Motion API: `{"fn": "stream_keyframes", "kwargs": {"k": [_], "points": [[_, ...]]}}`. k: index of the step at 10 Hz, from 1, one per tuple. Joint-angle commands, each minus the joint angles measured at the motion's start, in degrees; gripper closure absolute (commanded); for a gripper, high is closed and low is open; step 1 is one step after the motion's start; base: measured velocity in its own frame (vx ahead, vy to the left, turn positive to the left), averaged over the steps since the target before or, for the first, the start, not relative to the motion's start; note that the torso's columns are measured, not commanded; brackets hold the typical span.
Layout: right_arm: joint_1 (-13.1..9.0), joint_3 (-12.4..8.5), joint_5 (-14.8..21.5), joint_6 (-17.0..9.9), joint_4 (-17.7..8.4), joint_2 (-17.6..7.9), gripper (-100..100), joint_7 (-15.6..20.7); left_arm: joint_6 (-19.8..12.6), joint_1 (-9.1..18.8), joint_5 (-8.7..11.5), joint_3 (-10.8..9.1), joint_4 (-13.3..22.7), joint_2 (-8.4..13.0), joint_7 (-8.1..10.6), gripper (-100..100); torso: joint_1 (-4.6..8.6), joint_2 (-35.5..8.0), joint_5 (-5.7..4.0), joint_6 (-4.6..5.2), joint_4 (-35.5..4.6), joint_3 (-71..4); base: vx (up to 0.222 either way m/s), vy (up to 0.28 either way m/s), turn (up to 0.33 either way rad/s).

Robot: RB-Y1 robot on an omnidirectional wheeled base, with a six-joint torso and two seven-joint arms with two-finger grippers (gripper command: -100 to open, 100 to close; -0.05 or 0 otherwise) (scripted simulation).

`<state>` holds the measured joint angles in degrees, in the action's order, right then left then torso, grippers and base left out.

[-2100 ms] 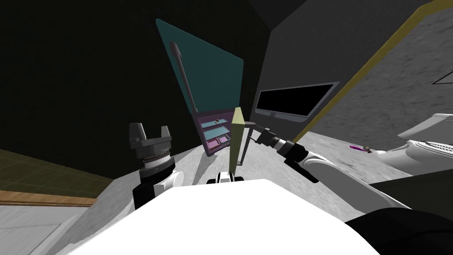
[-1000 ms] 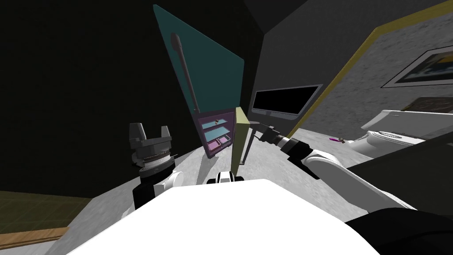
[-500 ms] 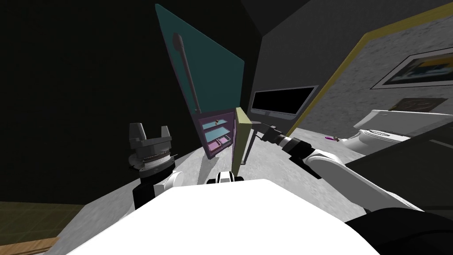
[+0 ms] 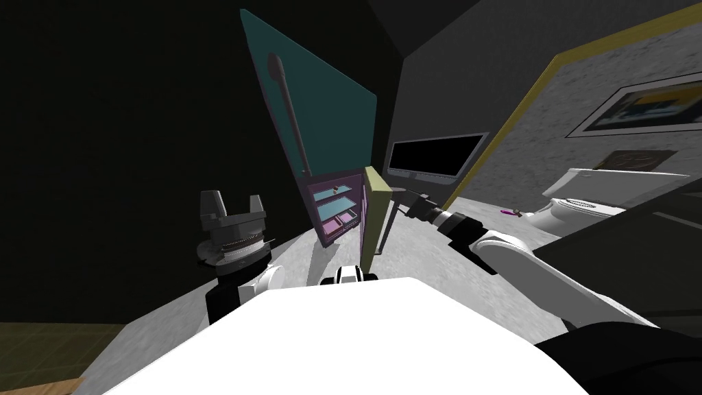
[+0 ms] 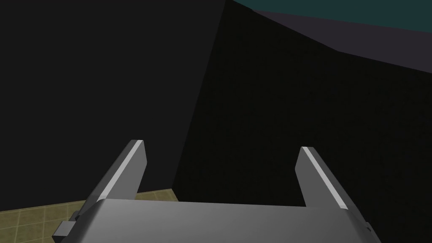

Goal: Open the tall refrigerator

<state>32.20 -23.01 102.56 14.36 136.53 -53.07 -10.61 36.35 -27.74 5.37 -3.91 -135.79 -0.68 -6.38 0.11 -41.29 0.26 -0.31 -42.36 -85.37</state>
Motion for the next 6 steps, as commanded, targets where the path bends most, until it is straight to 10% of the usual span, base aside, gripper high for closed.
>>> {"fn": "stream_keyframes", "kwargs": {"k": [1, 6], "points": [[-0.21, -1.89, -0.10, -1.81, -1.31, -0.07, -100, 1.25, 0.00, 0.00, 0.00, 0.00, 0.00, 0.00, 0.00, 0, 0.05, 0.00, -0.01, -0.01, -0.02, -0.01, 0.007, 0.062, -0.051], [-0.26, -3.59, 0.85, -1.79, -3.46, 0.10, -100, 2.00, 0.00, -0.01, 0.00, 0.00, 0.00, -0.01, 0.00, 0, -0.57, 0.09, 0.14, -0.23, 0.09, -0.03, 0.023, 0.089, -0.080]]}}
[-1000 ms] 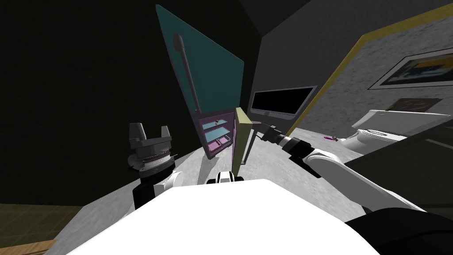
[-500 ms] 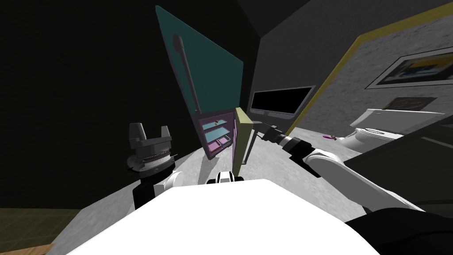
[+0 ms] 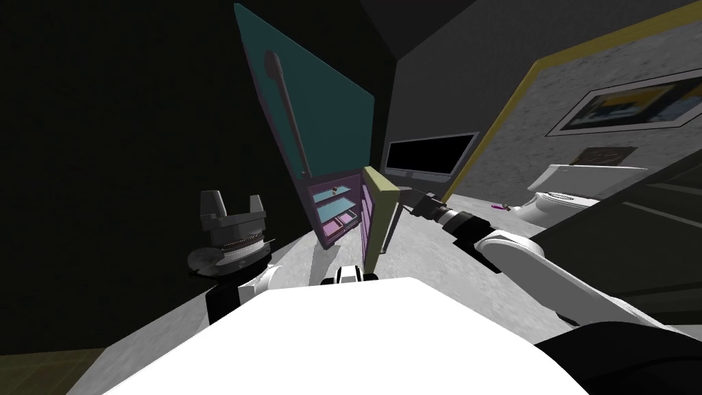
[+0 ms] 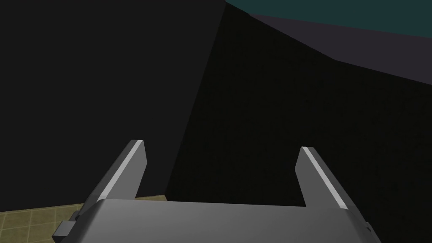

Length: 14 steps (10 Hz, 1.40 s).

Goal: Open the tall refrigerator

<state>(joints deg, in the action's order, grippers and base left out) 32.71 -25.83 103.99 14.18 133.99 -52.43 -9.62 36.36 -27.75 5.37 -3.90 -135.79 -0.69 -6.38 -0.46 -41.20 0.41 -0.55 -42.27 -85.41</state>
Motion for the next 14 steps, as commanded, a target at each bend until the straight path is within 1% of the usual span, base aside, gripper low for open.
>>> {"fn": "stream_keyframes", "kwargs": {"k": [1, 2, 3, 4, 5, 6, 7, 8, 10, 11, 12, 13, 14], "points": [[-0.76, -0.78, -0.58, -1.61, -0.92, -0.54, -100, 1.01, 0.00, 0.01, 0.00, 0.00, 0.00, 0.00, 0.00, 0, 0.24, -0.03, -0.08, -0.10, 0.03, 0.02, -0.003, 0.029, 0.021], [-0.76, -0.78, -0.58, -1.61, -0.92, -0.54, -100, 1.01, 0.00, 0.01, 0.00, -0.01, 0.00, 0.01, 0.00, 0, 0.35, -0.01, -0.08, -0.23, -0.03, 0.00, -0.005, -0.011, 0.013], [-0.79, -2.24, 0.29, -1.58, -2.32, -0.43, -100, 1.64, 0.00, 0.01, 0.00, -0.01, 0.01, 0.02, 0.00, 0, 0.26, 0.00, -0.06, -0.22, -0.02, 0.00, -0.002, 0.087, -0.130], [-0.79, -2.24, 0.29, -1.58, -2.32, -0.43, -100, 1.64, 0.00, 0.00, 0.00, -0.01, 0.00, 0.00, 0.00, 0, -0.13, -0.06, -0.02, -0.04, 0.05, 0.06, 0.022, 0.126, -0.119], [-0.77, -3.30, 1.04, -1.54, -3.17, -0.42, -100, 2.07, 0.00, 0.00, 0.00, 0.00, 0.00, 0.00, 0.00, 0, -0.34, -0.13, 0.07, -0.18, 0.03, 0.12, 0.047, 0.126, -0.120], [-0.77, -3.30, 1.04, -1.54, -3.17, -0.42, -100, 2.07, 0.00, 0.00, 0.00, 0.00, 0.00, 0.00, 0.00, 0, -0.36, -0.18, 0.13, -0.18, -0.03, 0.14, 0.016, 0.109, -0.079], [-0.75, -3.84, 1.45, -1.52, -3.59, -0.43, -100, 2.29, 0.00, 0.01, 0.00, 0.00, 0.00, 0.00, 0.00, 0, -0.30, -0.28, 0.11, -0.32, -0.05, 0.20, -0.003, 0.094, -0.044], [-0.69, -4.89, 2.28, -1.47, -4.38, -0.48, -100, 2.69, 0.00, 0.01, 0.00, 0.00, 0.00, 0.01, 0.00, 0, -0.24, -0.29, 0.13, -0.31, -0.09, 0.20, 0.000, 0.116, -0.114], [-0.60, -6.20, 3.35, -1.41, -5.28, -0.57, -100, 3.19, 0.00, 0.00, 0.00, 0.00, 0.00, 0.00, 0.00, 0, -0.23, -0.50, 0.09, -0.04, -0.11, 0.36, 0.023, 0.145, -0.102], [-0.58, -6.51, 3.61, -1.39, -5.46, -0.59, -100, 3.30, 0.00, 0.00, 0.00, 0.00, 0.00, 0.00, 0.00, 0, -0.19, -0.57, 0.05, 0.03, -0.10, 0.42, 0.012, 0.136, -0.091], [0.56, -6.15, 2.52, -1.45, -5.67, -0.87, -100, 3.65, 0.00, 0.01, 0.00, 0.00, 0.00, 0.00, 0.00, 0, -0.08, -0.69, -0.01, -0.02, -0.11, 0.49, -0.012, 0.052, -0.052], [0.71, -6.07, 2.65, -1.33, -5.79, -0.76, -100, 3.70, 0.00, 0.01, 0.00, 0.00, 0.00, 0.01, 0.00, 0, 0.25, -0.78, -0.15, 0.09, -0.07, 0.57, -0.015, 0.011, -0.025], [0.85, -5.97, 2.63, -1.19, -5.82, -0.73, 100, 3.70, 0.00, 0.01, 0.00, -0.01, 0.00, 0.01, 0.00, 0, 0.47, -0.82, -0.30, 0.25, -0.04, 0.63, -0.012, 0.007, -0.016]]}}
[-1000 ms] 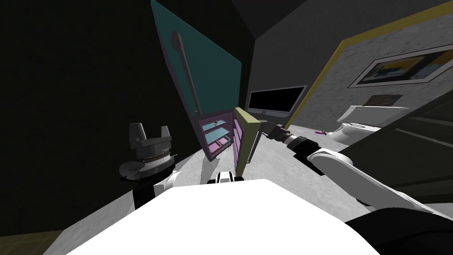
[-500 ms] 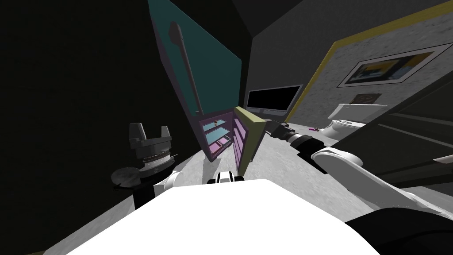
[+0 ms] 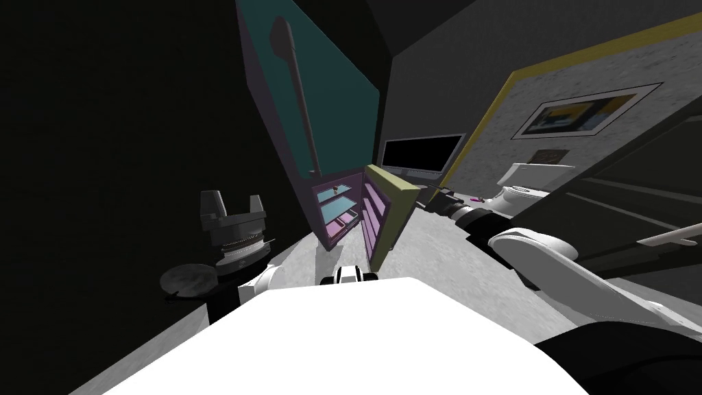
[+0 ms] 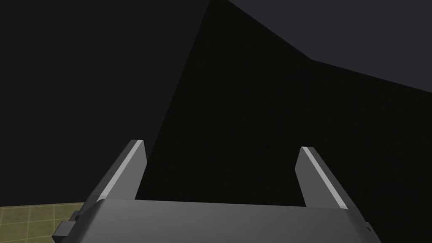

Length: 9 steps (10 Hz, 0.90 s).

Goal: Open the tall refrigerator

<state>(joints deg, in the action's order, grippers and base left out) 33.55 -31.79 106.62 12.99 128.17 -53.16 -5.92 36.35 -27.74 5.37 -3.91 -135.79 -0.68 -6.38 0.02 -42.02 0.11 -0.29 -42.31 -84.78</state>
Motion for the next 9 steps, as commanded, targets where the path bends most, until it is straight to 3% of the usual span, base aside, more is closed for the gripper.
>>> {"fn": "stream_keyframes", "kwargs": {"k": [1, 3, 8, 9], "points": [[-0.09, 0.59, -0.10, 0.04, 0.81, -0.34, 100, -0.13, 0.00, 0.00, 0.00, 0.00, 0.00, 0.00, 0.00, 0, 0.04, -0.04, -0.07, 0.11, 0.03, 0.05, -0.029, -0.151, 0.081], [-0.25, 1.13, -0.19, -0.01, 1.64, -0.70, 100, -0.24, 0.00, 0.01, 0.00, -0.02, 0.01, 0.03, 0.00, 0, 0.82, 0.12, -0.40, 0.13, 0.17, -0.03, -0.016, -0.289, 0.125], [-0.72, 2.75, -0.46, -0.16, 4.11, -1.79, 100, -0.59, 0.00, 0.00, 0.00, -0.03, 0.01, 0.03, 0.00, 0, -0.20, 0.02, 0.04, 0.05, 0.05, -0.02, 0.009, -0.302, 0.096], [-0.15, 2.60, -1.05, -0.53, 3.63, -2.02, 100, -0.17, 0.00, -0.01, 0.00, -0.02, 0.01, 0.02, 0.00, 0, -0.43, -0.13, 0.05, 0.19, 0.04, 0.11, -0.006, -0.117, 0.028]]}}
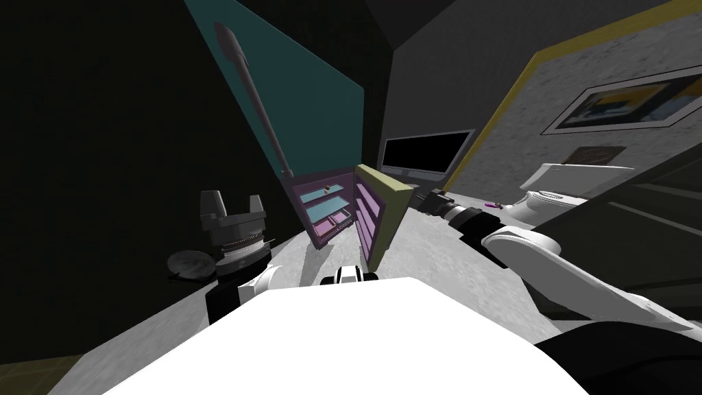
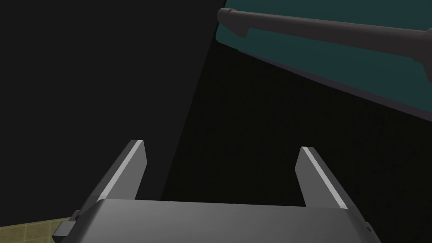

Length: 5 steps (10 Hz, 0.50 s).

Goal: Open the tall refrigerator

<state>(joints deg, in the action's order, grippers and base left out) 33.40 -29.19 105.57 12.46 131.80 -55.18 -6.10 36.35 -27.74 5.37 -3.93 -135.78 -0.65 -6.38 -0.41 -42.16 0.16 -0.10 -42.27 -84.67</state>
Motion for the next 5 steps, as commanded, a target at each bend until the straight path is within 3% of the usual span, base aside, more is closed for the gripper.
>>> {"fn": "stream_keyframes", "kwargs": {"k": [1, 5], "points": [[0.48, -0.28, 1.60, -0.42, 0.85, -0.27, -100, 0.70, 0.00, 0.00, 0.00, 0.01, 0.00, -0.02, 0.00, 0, -0.33, -0.10, 0.06, 0.09, -0.02, 0.09, 0.025, -0.025, -0.029], [1.37, -0.79, 5.17, -0.95, 2.50, -0.61, -100, 1.98, 0.00, 0.00, 0.00, 0.02, -0.01, -0.03, 0.00, 0, 0.29, -0.04, -0.15, 0.05, 0.04, 0.06, 0.035, 0.019, -0.027]]}}
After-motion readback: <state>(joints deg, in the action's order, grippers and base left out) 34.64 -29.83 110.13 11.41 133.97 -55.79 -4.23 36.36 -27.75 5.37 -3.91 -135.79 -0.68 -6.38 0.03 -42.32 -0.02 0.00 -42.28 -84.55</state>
